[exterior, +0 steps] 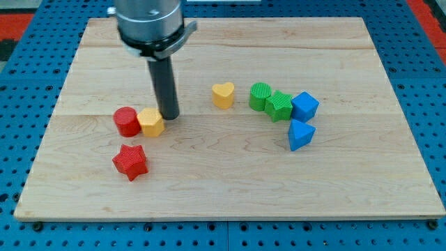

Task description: Move the hexagon and red blocks towards the bottom left corner of the board

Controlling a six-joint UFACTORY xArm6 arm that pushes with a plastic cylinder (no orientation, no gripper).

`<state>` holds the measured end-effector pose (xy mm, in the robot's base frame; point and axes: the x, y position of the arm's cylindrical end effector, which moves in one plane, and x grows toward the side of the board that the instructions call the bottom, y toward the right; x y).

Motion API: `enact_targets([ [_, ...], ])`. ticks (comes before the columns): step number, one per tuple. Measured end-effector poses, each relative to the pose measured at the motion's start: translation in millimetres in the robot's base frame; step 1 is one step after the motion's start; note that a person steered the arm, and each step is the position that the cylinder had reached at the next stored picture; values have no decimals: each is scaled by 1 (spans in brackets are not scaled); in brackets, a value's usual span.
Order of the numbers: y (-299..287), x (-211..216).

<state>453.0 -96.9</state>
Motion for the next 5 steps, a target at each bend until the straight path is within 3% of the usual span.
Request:
enact_targets([
  [1, 0, -15],
  [2, -46, -42],
  [4, -41, 27],
  [5, -50, -10],
])
